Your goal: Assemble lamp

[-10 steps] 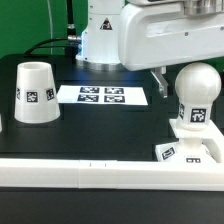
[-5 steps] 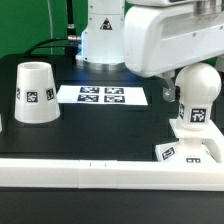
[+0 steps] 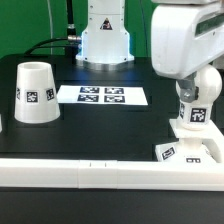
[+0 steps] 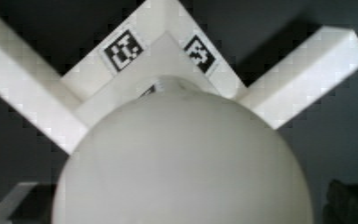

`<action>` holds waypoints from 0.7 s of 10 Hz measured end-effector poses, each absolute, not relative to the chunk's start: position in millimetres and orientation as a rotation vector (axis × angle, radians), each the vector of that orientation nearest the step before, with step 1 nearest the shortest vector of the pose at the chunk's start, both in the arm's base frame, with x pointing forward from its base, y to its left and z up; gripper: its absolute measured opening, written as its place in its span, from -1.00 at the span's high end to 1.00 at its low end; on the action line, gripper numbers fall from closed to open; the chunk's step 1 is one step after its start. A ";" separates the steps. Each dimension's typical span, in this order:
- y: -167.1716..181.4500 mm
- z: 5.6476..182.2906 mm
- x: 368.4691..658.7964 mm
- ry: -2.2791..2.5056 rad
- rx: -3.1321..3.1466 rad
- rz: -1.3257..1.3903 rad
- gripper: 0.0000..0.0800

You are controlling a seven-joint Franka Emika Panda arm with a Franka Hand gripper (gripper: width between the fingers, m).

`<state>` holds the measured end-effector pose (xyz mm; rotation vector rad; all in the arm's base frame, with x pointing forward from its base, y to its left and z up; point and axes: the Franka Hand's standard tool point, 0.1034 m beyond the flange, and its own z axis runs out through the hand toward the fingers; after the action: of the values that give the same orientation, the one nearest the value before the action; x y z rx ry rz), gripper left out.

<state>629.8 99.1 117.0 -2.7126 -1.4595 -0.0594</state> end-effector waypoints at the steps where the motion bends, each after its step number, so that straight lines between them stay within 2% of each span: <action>1: 99.2 118.3 632.8 -1.602 -2.651 -0.077 -0.75; 7: 95.9 112.5 631.9 -2.229 -2.239 -0.024 -0.75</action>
Offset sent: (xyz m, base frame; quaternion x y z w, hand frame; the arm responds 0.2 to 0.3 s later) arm 0.0038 0.0061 0.0015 -0.0049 -0.0087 -0.1802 0.9836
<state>631.9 95.9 112.5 -2.2389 -2.2285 -0.0242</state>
